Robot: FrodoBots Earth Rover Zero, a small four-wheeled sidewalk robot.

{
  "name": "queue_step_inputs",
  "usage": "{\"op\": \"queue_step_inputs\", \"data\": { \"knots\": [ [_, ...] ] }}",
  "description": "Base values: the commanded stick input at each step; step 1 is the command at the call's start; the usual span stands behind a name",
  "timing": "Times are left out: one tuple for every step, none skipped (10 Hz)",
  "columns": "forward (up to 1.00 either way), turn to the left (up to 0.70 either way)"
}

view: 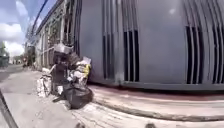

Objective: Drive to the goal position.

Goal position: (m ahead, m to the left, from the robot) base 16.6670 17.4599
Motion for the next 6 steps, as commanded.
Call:
{"op": "queue_step_inputs", "data": {
  "knots": [
    [0.00,0.45],
    [0.00,0.45],
    [0.00,0.45],
    [0.00,0.45],
    [0.00,0.45],
    [0.00,0.45]
  ]
}}
